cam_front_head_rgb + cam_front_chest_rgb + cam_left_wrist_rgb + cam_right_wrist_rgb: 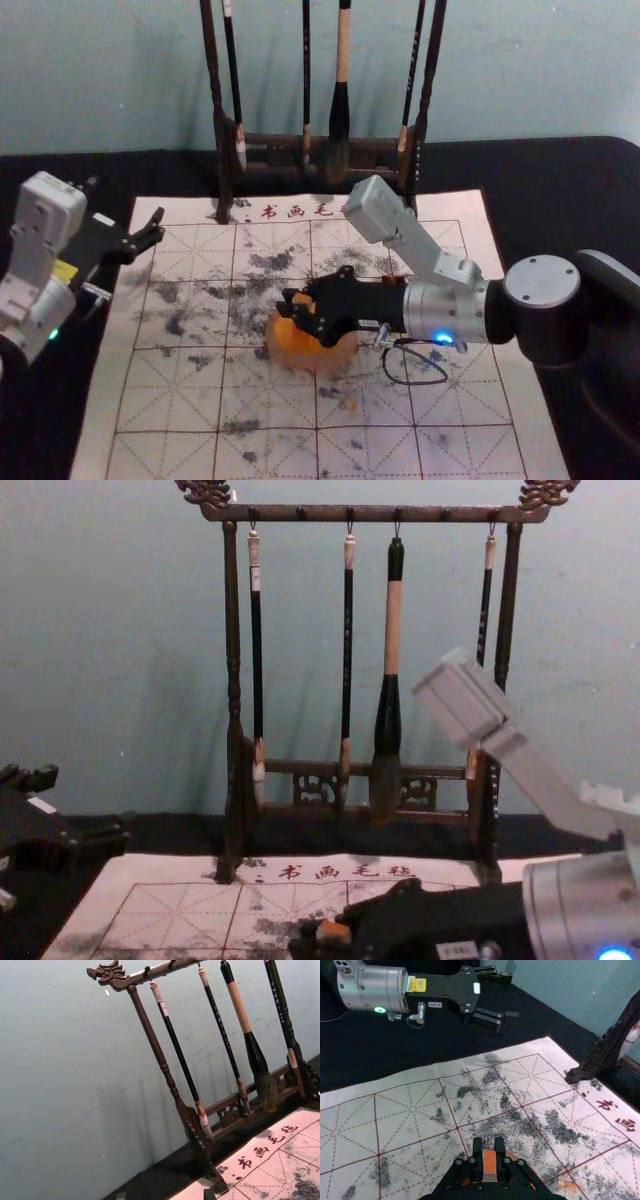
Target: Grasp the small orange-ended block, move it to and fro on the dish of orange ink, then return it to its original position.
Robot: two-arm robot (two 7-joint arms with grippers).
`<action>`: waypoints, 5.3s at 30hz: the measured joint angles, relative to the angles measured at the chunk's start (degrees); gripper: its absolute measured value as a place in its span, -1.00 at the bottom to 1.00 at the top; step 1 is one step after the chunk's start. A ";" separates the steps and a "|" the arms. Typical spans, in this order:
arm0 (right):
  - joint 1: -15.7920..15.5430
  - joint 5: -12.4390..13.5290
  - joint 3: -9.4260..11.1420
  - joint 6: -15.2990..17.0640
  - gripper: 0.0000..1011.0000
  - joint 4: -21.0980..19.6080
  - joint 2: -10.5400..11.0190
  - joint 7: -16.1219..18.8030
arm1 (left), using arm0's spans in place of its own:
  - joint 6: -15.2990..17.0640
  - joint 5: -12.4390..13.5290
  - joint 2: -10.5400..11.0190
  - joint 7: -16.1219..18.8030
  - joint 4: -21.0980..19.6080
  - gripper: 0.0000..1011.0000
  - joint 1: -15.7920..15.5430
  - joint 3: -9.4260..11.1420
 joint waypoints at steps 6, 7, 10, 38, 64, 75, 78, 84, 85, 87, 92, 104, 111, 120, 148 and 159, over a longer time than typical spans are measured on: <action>1.02 -0.23 -0.18 -0.04 -0.78 1.84 -1.34 -0.61 | 0.00 0.00 0.00 0.00 0.00 0.98 0.00 0.00; 1.11 -0.25 -0.18 -0.05 -0.78 2.03 -1.46 -0.73 | 0.00 0.00 0.00 0.00 0.00 0.98 0.00 0.00; 1.39 -0.38 -0.03 -0.06 -0.78 2.59 -1.82 -1.09 | 0.00 0.00 0.00 0.00 0.00 0.98 0.00 0.00; -0.79 -0.77 2.34 -0.08 -0.78 -0.40 1.55 -1.73 | 0.00 0.00 0.00 0.00 0.00 0.98 0.00 0.00; -2.07 0.34 0.70 -0.04 -0.78 -3.43 2.29 0.27 | 0.00 0.00 0.00 0.00 0.00 0.98 0.00 0.00; -0.55 0.31 -0.25 0.01 -0.78 -0.78 0.35 0.16 | 0.00 0.00 0.00 0.00 0.00 0.98 0.00 0.00; -0.03 0.26 -0.26 -0.01 -0.78 0.14 -0.28 -0.08 | 0.00 0.00 0.00 0.00 0.00 0.98 0.00 0.00; 0.79 0.15 -0.10 -0.08 -0.78 1.65 -1.17 -0.70 | 0.00 0.00 0.00 0.00 0.00 0.98 0.00 0.00; 0.96 0.08 -0.02 -0.13 -0.78 1.99 -1.33 -0.86 | 0.00 0.00 0.00 0.00 0.00 0.98 0.00 0.00; 1.07 0.02 0.12 -0.15 -0.78 2.27 -1.43 -1.01 | 0.00 0.00 0.00 0.00 0.00 0.98 -0.01 0.00; 1.19 -0.08 0.64 -0.15 -0.78 2.68 -1.45 -1.45 | 0.00 0.00 0.00 0.00 0.00 0.98 0.00 0.00; 0.29 -0.27 1.79 -0.12 -0.78 1.37 0.19 -1.79 | 0.00 0.00 0.00 0.00 0.00 0.98 0.00 0.00; -0.77 -0.07 2.22 -0.31 -0.78 -0.38 1.77 -1.32 | 0.00 0.00 0.00 0.00 0.00 0.98 0.00 0.00; -2.25 0.46 2.27 -0.48 -0.78 -2.69 3.30 -0.53 | 0.00 0.00 0.00 0.00 0.00 0.98 0.00 0.00; -0.79 0.96 -0.45 -0.42 -0.78 -1.02 0.56 0.36 | 0.00 0.00 0.00 0.00 0.00 0.98 0.00 0.00; 0.66 0.69 -0.39 -0.43 -0.78 1.78 -1.24 -0.61 | 0.00 0.00 0.00 0.00 0.00 0.98 0.00 0.00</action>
